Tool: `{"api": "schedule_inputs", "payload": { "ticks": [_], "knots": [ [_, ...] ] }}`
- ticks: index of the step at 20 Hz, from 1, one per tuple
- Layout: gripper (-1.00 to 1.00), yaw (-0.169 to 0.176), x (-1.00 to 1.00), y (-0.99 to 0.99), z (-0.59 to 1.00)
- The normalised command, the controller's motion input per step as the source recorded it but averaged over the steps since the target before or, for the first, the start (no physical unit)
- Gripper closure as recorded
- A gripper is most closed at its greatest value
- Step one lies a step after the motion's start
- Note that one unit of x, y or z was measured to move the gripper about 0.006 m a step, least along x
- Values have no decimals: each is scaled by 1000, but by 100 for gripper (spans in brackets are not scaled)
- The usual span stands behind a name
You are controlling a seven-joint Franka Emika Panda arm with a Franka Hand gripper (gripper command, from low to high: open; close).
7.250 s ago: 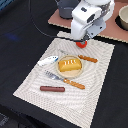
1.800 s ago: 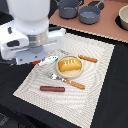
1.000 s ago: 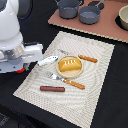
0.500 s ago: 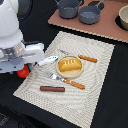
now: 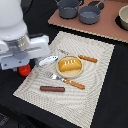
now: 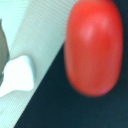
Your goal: Interact with the objects in diverse but meaningful ways.
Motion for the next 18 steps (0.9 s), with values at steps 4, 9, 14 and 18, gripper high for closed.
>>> {"api": "schedule_inputs", "payload": {
  "ticks": [4,9,14,18],
  "knots": [
    [-100,168,491,313,133],
    [-100,237,330,301,49],
    [-100,241,141,262,0],
    [-100,195,18,204,-9]
  ]
}}
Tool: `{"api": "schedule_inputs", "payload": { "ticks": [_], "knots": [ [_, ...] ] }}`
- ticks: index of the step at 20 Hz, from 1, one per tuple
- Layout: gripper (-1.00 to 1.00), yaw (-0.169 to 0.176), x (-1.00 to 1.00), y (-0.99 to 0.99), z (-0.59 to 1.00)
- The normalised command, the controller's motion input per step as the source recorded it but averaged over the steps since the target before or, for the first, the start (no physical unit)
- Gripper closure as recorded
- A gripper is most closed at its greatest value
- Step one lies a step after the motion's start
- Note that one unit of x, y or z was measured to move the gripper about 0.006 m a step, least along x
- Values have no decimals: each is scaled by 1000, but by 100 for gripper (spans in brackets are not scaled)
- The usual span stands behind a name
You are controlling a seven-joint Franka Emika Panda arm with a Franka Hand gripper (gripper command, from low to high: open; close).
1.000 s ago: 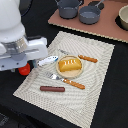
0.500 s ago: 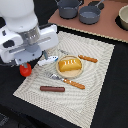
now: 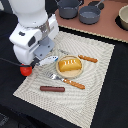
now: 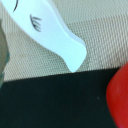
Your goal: Interact with the objects in diverse but meaningful ways.
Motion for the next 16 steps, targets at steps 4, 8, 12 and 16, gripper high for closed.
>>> {"api": "schedule_inputs", "payload": {
  "ticks": [4,8,12,16],
  "knots": [
    [-100,148,0,181,-66],
    [-100,133,0,214,-126],
    [-100,145,21,254,-181],
    [-100,122,3,197,-206]
  ]
}}
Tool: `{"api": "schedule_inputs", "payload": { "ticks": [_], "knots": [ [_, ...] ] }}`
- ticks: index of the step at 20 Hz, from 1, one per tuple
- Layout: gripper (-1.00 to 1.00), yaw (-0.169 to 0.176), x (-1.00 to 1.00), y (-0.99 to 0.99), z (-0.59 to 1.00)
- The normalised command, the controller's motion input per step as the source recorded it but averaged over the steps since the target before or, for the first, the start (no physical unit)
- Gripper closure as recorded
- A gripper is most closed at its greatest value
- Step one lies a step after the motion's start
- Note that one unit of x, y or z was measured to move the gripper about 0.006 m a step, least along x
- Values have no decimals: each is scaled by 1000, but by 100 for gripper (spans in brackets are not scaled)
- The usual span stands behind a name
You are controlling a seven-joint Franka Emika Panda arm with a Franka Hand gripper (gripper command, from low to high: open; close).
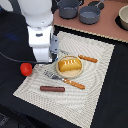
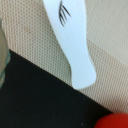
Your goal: Interact with the objects in diverse but meaningful ways.
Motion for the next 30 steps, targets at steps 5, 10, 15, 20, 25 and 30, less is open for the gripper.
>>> {"api": "schedule_inputs", "payload": {
  "ticks": [5,10,15,20,25,30],
  "knots": [
    [-100,61,-54,10,-244],
    [-100,6,-13,-125,-68],
    [-100,0,-71,-3,-265],
    [-100,8,-14,33,-337],
    [100,14,0,29,-245],
    [100,9,0,4,-234]
  ]
}}
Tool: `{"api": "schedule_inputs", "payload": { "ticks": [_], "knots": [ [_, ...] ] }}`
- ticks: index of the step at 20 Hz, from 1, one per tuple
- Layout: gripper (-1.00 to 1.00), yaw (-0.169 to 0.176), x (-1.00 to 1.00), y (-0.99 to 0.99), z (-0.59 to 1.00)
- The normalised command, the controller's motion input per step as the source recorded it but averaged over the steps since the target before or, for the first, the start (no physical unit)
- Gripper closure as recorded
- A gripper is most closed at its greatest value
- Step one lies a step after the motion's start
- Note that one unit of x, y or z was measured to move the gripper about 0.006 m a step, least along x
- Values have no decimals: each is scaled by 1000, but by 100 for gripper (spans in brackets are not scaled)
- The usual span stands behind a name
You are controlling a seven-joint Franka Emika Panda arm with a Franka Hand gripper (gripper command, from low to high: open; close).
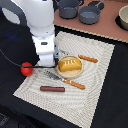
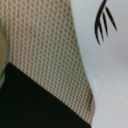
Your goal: Interact with the objects in diverse but meaningful ways.
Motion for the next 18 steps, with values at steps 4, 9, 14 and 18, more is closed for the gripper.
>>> {"api": "schedule_inputs", "payload": {
  "ticks": [4,9,14,18],
  "knots": [
    [100,11,0,1,-215],
    [100,26,-18,48,-194],
    [100,71,-261,106,-90],
    [100,92,-337,167,-66]
  ]
}}
